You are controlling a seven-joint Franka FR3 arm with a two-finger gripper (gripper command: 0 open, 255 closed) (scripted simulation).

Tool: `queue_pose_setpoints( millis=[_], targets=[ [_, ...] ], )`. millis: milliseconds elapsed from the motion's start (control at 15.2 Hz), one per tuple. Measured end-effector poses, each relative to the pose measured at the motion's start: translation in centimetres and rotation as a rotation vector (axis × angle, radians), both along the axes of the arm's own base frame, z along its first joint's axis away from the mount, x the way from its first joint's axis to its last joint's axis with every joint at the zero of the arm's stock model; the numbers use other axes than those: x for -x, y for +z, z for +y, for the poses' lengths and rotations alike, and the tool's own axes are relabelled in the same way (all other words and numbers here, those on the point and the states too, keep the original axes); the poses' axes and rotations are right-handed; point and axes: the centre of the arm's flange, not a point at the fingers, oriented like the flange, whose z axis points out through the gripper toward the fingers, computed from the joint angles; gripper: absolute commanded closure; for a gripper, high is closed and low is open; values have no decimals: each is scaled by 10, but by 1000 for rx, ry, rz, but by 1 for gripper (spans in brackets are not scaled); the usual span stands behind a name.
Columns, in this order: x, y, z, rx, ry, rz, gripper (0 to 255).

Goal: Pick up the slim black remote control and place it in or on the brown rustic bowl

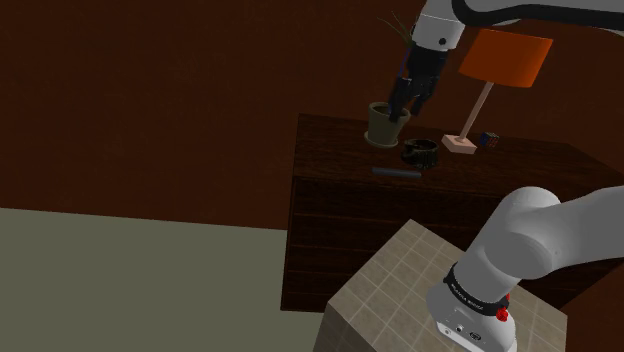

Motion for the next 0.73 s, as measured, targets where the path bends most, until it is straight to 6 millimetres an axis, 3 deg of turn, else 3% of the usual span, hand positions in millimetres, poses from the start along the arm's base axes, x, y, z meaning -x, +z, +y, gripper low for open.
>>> queue_pose_setpoints(
  millis=[198, 726],
  targets=[
    [1, -12, -10, 3, 36, 1, 0],
    [1, -84, -81, 20, 272, 11, 0]
  ],
)
